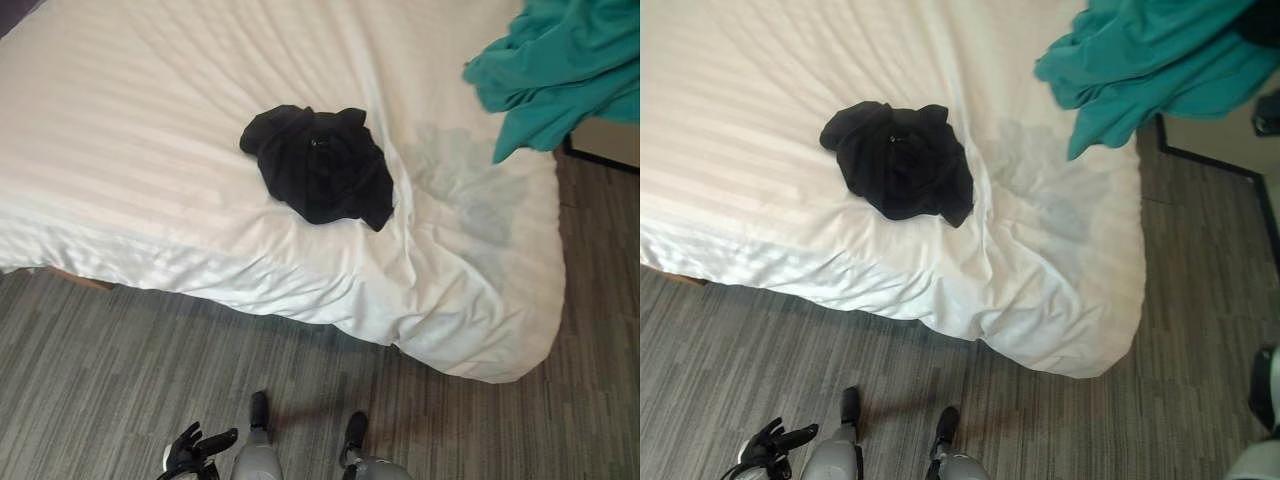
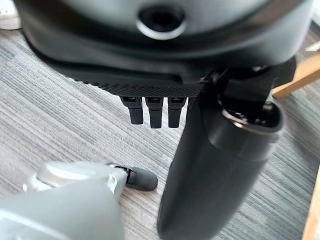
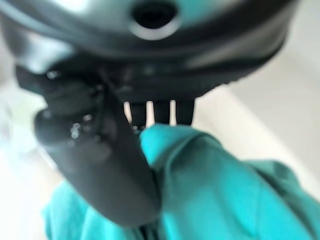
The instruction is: Pick up bed clothes into laundry basket.
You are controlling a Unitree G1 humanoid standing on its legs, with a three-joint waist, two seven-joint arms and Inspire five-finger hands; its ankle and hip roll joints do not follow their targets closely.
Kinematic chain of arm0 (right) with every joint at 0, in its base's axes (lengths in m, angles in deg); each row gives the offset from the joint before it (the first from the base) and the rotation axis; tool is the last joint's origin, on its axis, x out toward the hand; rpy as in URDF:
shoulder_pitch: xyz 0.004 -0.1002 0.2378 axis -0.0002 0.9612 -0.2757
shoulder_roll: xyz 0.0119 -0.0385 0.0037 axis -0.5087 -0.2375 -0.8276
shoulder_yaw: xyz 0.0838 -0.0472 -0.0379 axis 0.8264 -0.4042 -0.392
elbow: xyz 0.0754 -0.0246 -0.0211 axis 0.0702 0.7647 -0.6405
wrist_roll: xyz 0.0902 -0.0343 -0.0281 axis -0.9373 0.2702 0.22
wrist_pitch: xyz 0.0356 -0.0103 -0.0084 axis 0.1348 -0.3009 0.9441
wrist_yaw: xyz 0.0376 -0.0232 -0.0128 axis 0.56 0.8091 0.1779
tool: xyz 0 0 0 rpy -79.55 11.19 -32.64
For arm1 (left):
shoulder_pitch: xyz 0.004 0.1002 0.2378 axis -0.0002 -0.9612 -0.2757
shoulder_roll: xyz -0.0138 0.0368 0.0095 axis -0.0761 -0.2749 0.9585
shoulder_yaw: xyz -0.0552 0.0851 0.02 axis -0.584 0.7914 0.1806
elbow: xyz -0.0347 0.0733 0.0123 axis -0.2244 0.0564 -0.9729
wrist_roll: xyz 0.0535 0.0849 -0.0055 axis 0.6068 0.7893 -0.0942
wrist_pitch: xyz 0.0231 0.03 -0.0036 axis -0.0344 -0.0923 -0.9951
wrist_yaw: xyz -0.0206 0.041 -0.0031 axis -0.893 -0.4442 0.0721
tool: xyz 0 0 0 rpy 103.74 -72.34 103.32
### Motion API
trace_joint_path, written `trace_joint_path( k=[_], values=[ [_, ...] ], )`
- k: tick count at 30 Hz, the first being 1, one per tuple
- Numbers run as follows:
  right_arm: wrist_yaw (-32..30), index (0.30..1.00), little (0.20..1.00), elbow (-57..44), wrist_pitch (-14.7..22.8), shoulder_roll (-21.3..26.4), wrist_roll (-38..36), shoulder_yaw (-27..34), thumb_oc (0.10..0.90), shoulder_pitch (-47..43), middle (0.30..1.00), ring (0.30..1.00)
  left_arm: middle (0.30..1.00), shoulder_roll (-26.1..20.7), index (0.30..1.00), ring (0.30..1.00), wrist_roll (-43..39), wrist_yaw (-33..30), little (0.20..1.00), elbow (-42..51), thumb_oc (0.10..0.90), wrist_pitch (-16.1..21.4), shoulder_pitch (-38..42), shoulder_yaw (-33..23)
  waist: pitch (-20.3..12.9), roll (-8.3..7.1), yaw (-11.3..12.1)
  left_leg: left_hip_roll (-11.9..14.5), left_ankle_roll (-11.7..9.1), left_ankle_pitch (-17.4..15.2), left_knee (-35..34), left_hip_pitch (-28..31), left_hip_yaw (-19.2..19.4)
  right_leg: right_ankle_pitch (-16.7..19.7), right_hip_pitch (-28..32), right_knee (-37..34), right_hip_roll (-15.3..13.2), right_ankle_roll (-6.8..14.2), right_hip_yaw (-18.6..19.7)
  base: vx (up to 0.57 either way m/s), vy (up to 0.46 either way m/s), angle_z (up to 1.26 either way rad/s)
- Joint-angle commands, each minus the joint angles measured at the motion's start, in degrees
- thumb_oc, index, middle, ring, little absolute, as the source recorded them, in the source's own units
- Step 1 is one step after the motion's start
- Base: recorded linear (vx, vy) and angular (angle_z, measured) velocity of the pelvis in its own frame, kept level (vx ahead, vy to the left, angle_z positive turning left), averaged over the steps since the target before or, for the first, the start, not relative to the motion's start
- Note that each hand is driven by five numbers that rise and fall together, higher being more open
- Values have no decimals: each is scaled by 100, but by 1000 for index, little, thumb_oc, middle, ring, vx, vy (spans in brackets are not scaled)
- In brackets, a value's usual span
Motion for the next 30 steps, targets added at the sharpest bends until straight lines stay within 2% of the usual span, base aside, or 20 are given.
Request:
trace_joint_path(
  k=[1, 2, 3, 4, 5, 7, 8, 9, 10, 13, 14, 16, 17, 18, 22, 23, 24, 25, 27, 30],
  values=[
    [-666, 300, 300, -427, 261, 283, -69, 1263, 400, 1232, 300, 300, 900, -317, 900, 900, 62, -282, 900, -231, 800, 87, -533, -235, -727, -199, -249, -34, -162, -519, 0, 222, 67, 330, -16, 24, -526, 741, 4, 43, 55, -19],
    [-838, 300, 300, -225, 304, -67, -66, 2028, 400, 2284, 300, 300, 900, -323, 900, 900, 95, -395, 900, -75, 800, 164, -533, -448, -736, -102, -413, -73, -137, -549, 0, 264, 95, 380, 3, 24, -565, 770, 28, 37, 51, -11],
    [-810, 300, 300, -306, 259, -464, 19, 2844, 400, 3426, 300, 300, 900, -468, 900, 900, 117, -475, 900, 92, 800, 186, -496, -432, -701, -109, -401, -83, -127, -599, 0, 305, 64, 354, 42, 47, -559, 786, 58, 31, 70, -4],
    [-799, 300, 300, -182, 166, -718, 86, 3310, 400, 4085, 300, 300, 900, -591, 900, 900, 46, -513, 900, 290, 800, 242, -475, -481, -674, -75, -401, -111, -104, -609, 0, 311, 36, 339, 46, 66, -565, 790, 106, -15, 40, 1],
    [-834, 300, 300, 59, 90, -898, 186, 3547, 400, 4473, 300, 300, 900, -722, 900, 900, -15, -558, 900, 542, 800, 295, -466, -509, -656, -44, -367, -151, -76, -559, 0, 277, 5, 373, 33, 90, -578, 788, 115, -39, 26, 6],
    [-825, 300, 300, 719, -206, -1368, 540, 3653, 400, 5059, 300, 300, 900, -1094, 900, 900, -121, -758, 900, 1156, 800, 425, -482, -764, -526, 153, -356, -115, -49, -561, 0, 295, -8, 271, -55, 396, -565, 807, 173, -89, -23, 4],
    [-739, 300, 300, 1095, -399, -1616, 686, 3592, 400, 5239, 300, 300, 900, -1350, 900, 900, -93, -807, 900, 1528, 800, 455, -566, -916, -478, 256, -308, -75, -29, -537, 0, 286, 39, 191, -106, 562, -573, 801, 129, -130, -46, -2],
    [-692, 300, 300, 1274, -457, -1730, 657, 3571, 400, 5241, 300, 300, 900, -1538, 900, 900, -22, -856, 900, 1841, 800, 438, -682, -1032, -486, 283, -272, -54, -17, -481, 0, 258, 102, 177, -140, 658, -610, 773, 65, -100, -82, -21],
    [-510, 300, 300, 2077, -488, -2073, 323, 3480, 400, 5257, 300, 300, 900, -1981, 900, 900, 304, -965, 900, 2543, 800, 483, -952, -1322, -491, 388, -129, -12, -40, -510, 0, 296, 240, 63, 38, 696, -711, 737, -212, -62, -90, -37],
    [-218, 300, 300, 2726, -709, -2478, 710, 3374, 400, 5690, 300, 300, 900, -2423, 900, 900, 719, -1026, 900, 3634, 800, 440, -1444, -2121, -611, 457, -18, -68, -76, -462, 0, 328, 333, 50, 290, 410, -772, 754, -399, 6, -90, -58],
    [-215, 300, 300, 2713, -712, -2495, 717, 3365, 400, 5692, 300, 300, 900, -2416, 900, 900, 729, -1027, 900, 3682, 800, 414, -1482, -2152, -623, 438, -29, -74, -69, -418, 0, 302, 338, 93, 273, 388, -775, 746, -399, 70, -114, -44],
    [-115, 300, 300, 2774, -822, -2631, 1047, 3282, 400, 5966, 300, 300, 900, -3037, 900, 900, 1240, -1226, 900, 4296, 800, 396, -1628, -2855, -734, 600, -38, -76, -131, -436, 0, 389, 381, 61, 438, 134, -730, 763, -413, 77, -145, -15],
    [-27, 300, 300, 2978, -795, -2635, 993, 3209, 400, 5902, 300, 300, 900, -3272, 900, 900, 1391, -1278, 900, 4305, 800, 355, -1565, -2958, -760, 653, -56, -76, -146, -427, 0, 412, 399, 47, 474, 110, -725, 759, -434, 3, -76, -5],
    [-24, 300, 300, 3001, -781, -2635, 986, 3198, 400, 5879, 300, 300, 900, -3282, 900, 900, 1394, -1280, 900, 4297, 800, 353, -1555, -2964, -751, 642, -59, -77, -140, -388, 0, 393, 402, 79, 458, 102, -725, 750, -435, -25, -65, -7],
    [377, 300, 300, 3990, -732, -2609, 646, 2839, 400, 5698, 300, 300, 900, -4412, 900, 900, 1883, -1517, 900, 4839, 800, 462, -1287, -3368, -776, 905, -128, 0, -257, -332, 0, 474, 481, -39, 551, 71, -693, 732, -490, -22, -92, -2],
    [381, 300, 300, 4006, -723, -2612, 642, 2829, 400, 5678, 300, 300, 900, -4421, 900, 900, 1884, -1520, 900, 4840, 800, 456, -1285, -3378, -766, 897, -128, 4, -253, -294, 0, 457, 487, -6, 537, 61, -688, 718, -488, -13, -94, -1],
    [455, 300, 300, 3955, -662, -2683, 578, 2655, 400, 5636, 300, 300, 900, -4712, 900, 900, 1824, -1624, 900, 5052, 800, 627, -1056, -3450, -802, 1027, -212, 49, -299, -303, 0, 537, 536, -120, 564, 33, -638, 707, -426, -26, -65, 0],
    [453, 300, 300, 3957, -661, -2698, 572, 2650, 400, 5621, 300, 300, 900, -4734, 900, 900, 1823, -1629, 900, 5038, 800, 632, -1046, -3453, -784, 1016, -199, 62, -300, -263, 0, 525, 553, -82, 547, 24, -624, 687, -412, 30, -126, -4],
    [480, 300, 300, 3643, -568, -2856, 658, 2178, 400, 5553, 300, 300, 900, -5169, 900, 900, 1588, -1727, 900, 5089, 800, 847, -431, -3216, -701, 1136, -410, 114, -348, -273, 193, 725, 618, -236, 609, 24, -526, 620, -221, 12, -112, -14],
    [441, 300, 300, 3615, -497, -3012, 599, 1817, 400, 5247, 300, 300, 900, -5317, 900, 900, 1501, -1860, 900, 4776, 800, 916, 414, -2508, -408, 1091, -386, 4, -447, -303, 867, 274, 58, -275, 584, 25, -524, 510, 52, -31, -73, -38]
  ],
)
